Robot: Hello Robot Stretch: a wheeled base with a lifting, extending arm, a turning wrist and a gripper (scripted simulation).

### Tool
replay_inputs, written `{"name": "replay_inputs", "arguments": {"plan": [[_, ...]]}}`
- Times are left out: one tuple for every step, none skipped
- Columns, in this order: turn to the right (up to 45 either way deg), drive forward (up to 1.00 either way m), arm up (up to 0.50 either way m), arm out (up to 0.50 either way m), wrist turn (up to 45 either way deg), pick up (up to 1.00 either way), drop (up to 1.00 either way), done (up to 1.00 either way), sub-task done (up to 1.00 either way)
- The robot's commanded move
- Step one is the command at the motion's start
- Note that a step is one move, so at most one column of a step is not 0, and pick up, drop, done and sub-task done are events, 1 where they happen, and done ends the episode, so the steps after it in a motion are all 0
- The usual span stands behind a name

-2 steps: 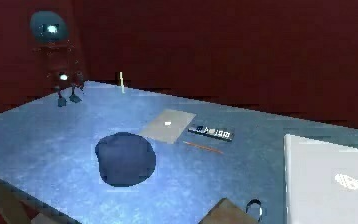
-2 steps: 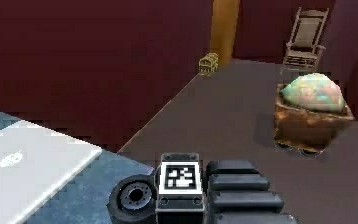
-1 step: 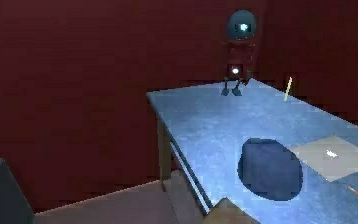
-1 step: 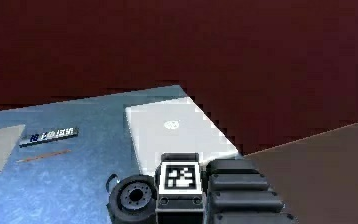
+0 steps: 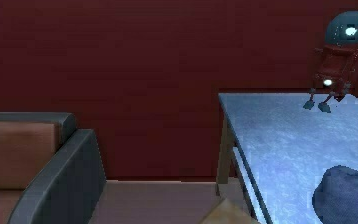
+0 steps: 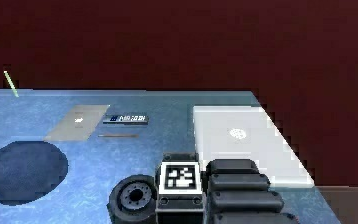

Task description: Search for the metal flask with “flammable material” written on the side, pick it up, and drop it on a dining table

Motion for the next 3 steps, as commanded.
{"name": "replay_inputs", "arguments": {"plan": [[0.0, 0.0, 0.0, 0.42, 0.0, 0.0, 0.0, 0.0, 0.0], [0.0, 0.0, 0.0, 0.0, 39.0, 0.0, 0.0, 0.0, 0.0], [0.0, 0.0, -0.18, 0.0, 0.0, 0.0, 0.0, 0.0, 0.0]]}}
